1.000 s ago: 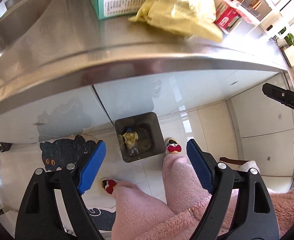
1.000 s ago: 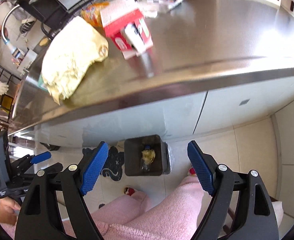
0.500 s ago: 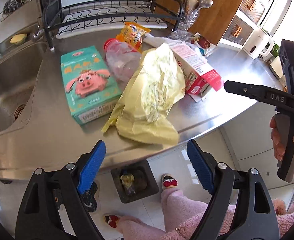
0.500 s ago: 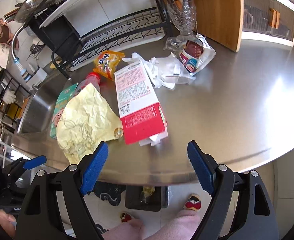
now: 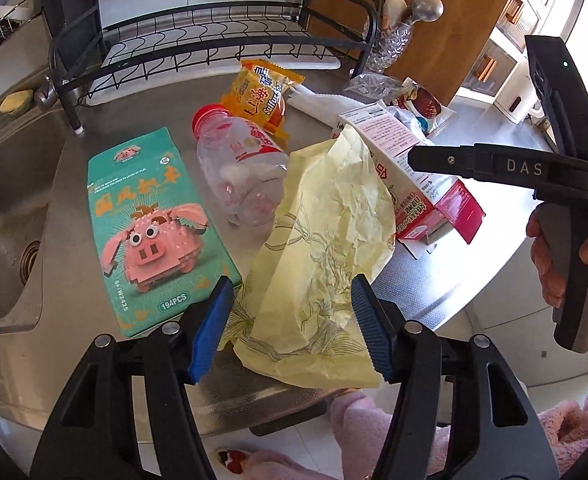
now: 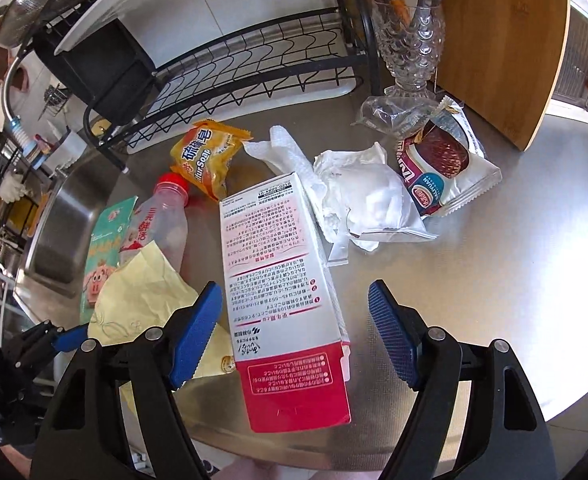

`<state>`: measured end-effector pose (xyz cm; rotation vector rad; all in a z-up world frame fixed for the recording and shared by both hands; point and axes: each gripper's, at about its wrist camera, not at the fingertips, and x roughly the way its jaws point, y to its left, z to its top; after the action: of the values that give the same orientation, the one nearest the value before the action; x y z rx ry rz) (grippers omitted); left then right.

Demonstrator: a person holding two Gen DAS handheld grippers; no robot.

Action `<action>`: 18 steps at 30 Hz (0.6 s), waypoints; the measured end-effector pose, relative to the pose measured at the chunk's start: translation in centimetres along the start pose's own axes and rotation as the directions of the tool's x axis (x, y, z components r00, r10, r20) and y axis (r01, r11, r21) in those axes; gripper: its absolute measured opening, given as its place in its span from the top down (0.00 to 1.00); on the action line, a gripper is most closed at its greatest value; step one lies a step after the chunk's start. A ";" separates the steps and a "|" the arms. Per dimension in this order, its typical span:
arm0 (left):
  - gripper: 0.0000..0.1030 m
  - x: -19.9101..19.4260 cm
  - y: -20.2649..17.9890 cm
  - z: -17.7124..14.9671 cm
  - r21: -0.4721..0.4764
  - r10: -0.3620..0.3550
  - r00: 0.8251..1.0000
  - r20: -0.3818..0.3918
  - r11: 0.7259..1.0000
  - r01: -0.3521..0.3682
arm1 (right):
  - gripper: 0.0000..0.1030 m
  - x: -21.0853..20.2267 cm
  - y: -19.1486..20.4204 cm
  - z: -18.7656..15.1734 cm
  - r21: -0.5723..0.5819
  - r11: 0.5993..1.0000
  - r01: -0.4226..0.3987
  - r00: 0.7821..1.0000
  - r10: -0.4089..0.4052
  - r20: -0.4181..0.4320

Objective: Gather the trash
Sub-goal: 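Grasp the large yellow wrapper with left tool while right tool grasps the red-white carton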

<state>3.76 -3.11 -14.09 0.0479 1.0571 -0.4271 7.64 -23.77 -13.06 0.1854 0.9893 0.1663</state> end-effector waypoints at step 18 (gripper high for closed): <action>0.93 0.5 -1.2 0.3 0.071 -0.025 1.000 0.011 0.997 0.025 | 0.42 1.2 1.0 -0.8 -0.045 0.999 0.019 0.999 -0.021 -0.043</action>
<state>3.79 -4.45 -14.12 0.0947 1.0314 -0.4867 7.56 -22.42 -14.22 0.1315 1.0290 0.1751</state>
